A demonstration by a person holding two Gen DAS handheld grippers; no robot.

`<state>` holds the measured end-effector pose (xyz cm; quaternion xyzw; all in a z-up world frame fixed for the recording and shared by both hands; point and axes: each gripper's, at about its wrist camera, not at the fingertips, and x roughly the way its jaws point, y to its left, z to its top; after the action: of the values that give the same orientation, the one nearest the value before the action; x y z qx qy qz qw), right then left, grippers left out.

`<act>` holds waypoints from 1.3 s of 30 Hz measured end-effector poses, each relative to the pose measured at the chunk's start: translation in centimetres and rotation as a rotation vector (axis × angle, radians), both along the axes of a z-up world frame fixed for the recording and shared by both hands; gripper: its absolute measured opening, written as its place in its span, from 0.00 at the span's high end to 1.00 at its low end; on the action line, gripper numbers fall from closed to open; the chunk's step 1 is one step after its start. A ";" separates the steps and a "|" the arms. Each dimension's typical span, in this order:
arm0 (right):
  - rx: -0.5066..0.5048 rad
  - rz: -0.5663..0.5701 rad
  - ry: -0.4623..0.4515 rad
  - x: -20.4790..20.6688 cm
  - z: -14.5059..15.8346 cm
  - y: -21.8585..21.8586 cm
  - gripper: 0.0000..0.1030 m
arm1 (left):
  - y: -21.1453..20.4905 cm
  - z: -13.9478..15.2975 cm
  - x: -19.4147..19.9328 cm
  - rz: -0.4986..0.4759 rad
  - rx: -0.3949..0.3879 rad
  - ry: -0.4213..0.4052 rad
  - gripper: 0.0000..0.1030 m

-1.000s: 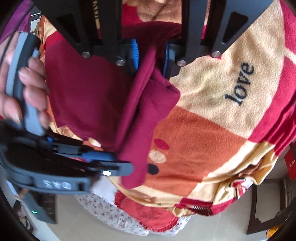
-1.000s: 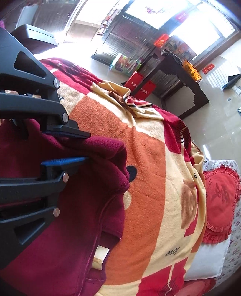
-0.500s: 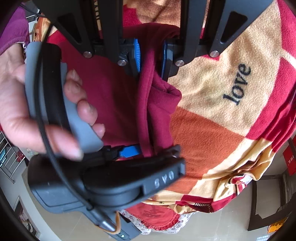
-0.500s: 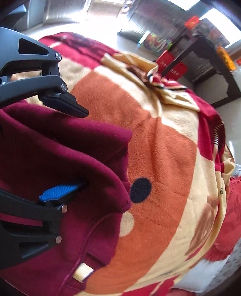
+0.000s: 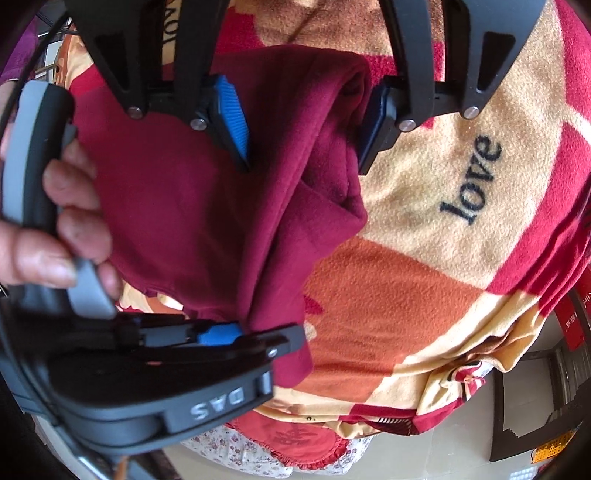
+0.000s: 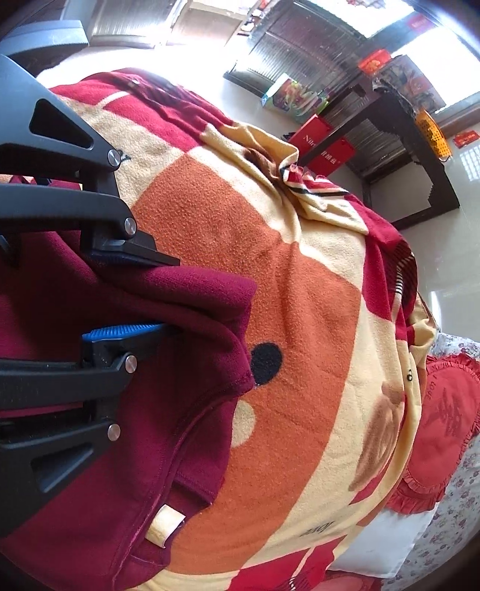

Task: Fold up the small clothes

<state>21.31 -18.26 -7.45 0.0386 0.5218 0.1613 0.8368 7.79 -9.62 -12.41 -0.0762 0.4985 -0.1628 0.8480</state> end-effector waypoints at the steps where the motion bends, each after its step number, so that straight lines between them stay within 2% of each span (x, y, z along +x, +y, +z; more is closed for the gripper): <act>1: 0.005 0.000 0.000 0.0 0.0 -0.1 0.93 | 0.1 -0.1 0.1 0.002 -0.002 0.002 0.43; 4: 0.020 0.000 -0.002 -0.1 0.2 -0.4 0.93 | 0.0 -0.3 0.0 0.003 -0.002 0.002 0.43; 6: 0.025 0.001 -0.004 -0.2 0.3 -0.5 0.93 | -0.1 -0.3 0.0 -0.005 0.003 -0.002 0.47; 8: 0.031 0.002 -0.010 -0.3 0.4 -0.7 0.93 | -0.3 -0.1 0.0 -0.019 -0.005 0.002 0.66; 11: 0.034 0.005 -0.016 -0.7 0.8 -1.1 0.95 | -0.8 0.8 -0.3 -0.036 0.012 -0.017 0.81; 13: 0.030 0.011 -0.029 -1.1 1.4 -1.6 0.97 | -1.3 1.9 -0.8 -0.047 0.025 -0.043 0.84; 19: 0.048 0.012 -0.082 -3.0 4.8 -5.0 0.99 | -3.3 6.0 -2.1 -0.112 0.004 -0.113 0.86; 24: 0.031 -0.017 -0.132 -5.1 7.0 -8.8 1.00 | -6.9 8.4 -3.4 -0.195 -0.004 -0.141 0.86; 34: 0.008 -0.158 -0.196 -10.7 8.9 -19.2 1.00 | -16.8 9.9 -6.8 -0.383 0.009 -0.177 0.86; 39: 0.036 -0.269 -0.185 -13.6 7.7 -25.1 1.00 | -21.8 8.8 -8.8 -0.463 0.023 -0.161 0.86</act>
<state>7.70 -43.34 0.22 0.1078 0.4295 0.0601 0.8946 -0.97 -31.43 -3.59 0.0628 0.4354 -0.3527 0.8259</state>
